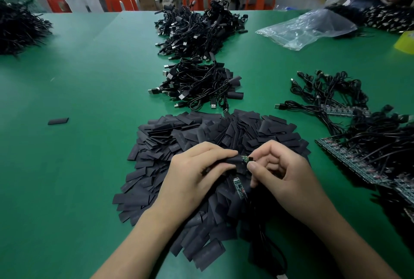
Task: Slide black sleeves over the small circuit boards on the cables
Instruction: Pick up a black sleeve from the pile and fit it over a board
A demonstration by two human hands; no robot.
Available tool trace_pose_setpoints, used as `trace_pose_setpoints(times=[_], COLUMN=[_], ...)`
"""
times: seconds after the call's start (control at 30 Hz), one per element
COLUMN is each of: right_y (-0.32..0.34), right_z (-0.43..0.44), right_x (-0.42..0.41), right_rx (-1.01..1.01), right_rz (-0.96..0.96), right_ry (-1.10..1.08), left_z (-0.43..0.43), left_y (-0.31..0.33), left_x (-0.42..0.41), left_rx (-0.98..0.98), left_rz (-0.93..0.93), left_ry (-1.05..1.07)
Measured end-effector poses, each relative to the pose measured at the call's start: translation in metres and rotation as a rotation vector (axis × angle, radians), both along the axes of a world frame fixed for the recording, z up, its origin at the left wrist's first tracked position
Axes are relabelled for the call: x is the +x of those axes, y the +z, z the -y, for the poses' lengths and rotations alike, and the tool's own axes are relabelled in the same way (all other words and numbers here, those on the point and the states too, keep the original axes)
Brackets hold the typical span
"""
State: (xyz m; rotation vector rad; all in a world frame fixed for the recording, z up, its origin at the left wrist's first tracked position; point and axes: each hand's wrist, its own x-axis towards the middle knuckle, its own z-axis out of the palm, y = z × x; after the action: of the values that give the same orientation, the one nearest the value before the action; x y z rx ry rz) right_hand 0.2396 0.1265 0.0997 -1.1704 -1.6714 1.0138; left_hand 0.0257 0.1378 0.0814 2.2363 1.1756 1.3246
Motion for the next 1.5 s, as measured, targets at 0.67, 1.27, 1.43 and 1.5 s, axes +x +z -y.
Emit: trace_pose_setpoints(times=[0.67, 1.27, 1.43, 1.5], right_y=[-0.0010, 0.0023, 0.0027, 0.0041], right_z=[-0.0016, 0.0023, 0.0012, 0.0019], right_x=[0.0004, -0.0017, -0.0009, -0.0008], right_rx=[-0.095, -0.037, -0.042, -0.041], right_rz=[0.000, 0.103, 0.122, 0.125], right_ry=[0.030, 0.021, 0.022, 0.029], left_z=[0.0002, 0.0004, 0.0001, 0.0006], left_y=[-0.0010, -0.0012, -0.0019, -0.0017], left_x=[-0.0013, -0.0009, -0.0004, -0.0006], left_rx=[0.035, 0.057, 0.068, 0.070], left_rz=[-0.057, -0.077, -0.106, -0.098], left_ry=[-0.088, -0.099, -0.124, -0.120])
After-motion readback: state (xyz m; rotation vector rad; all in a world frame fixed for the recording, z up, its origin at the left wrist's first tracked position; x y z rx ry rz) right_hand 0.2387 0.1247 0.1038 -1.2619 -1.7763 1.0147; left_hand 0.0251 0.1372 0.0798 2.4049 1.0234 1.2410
